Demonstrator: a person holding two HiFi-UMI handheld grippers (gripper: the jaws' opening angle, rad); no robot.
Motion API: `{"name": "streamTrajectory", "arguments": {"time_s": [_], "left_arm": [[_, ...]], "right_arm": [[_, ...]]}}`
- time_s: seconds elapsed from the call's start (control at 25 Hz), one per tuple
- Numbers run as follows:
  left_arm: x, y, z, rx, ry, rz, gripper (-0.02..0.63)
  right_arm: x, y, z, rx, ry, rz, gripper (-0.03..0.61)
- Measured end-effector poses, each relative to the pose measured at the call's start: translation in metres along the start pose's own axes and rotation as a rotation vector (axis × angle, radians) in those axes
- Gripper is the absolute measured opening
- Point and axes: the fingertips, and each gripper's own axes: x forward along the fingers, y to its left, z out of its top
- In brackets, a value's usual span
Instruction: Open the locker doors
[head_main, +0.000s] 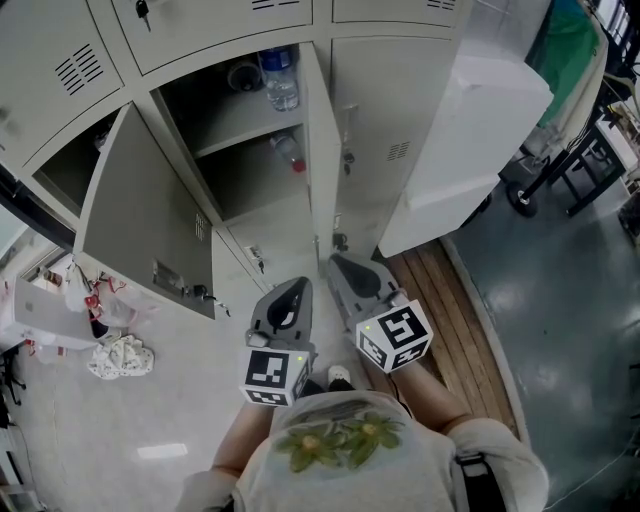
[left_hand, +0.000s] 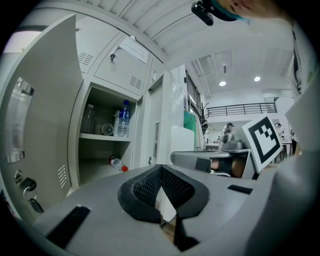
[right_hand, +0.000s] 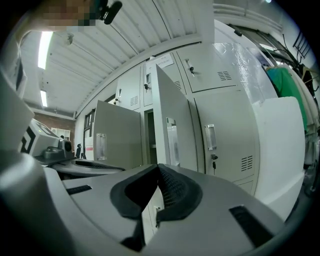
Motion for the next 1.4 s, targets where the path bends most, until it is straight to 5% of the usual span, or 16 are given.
{"name": "streamTrajectory", "arguments": {"time_s": [0.32,1.08,1.4], "left_arm": [[0.002,-0.002,-0.001,0.062,0.004,-0.030,0.028],[-0.004,0.013,-0.001,0.031,-0.015,-0.107,0.028],[0.002,0.007,0.005,0.009,-0.005,-0.066,0.028]], "right_arm": [[-0.001,0.009,-0.007,0.001,0.006,0.010,0.029],[-0.002,0.012,-0.001,-0.008,-0.047,-0.072,0.029],[-0.008,-0.012,0.020,-0.020,-0.116,-0.053,0.029]]}}
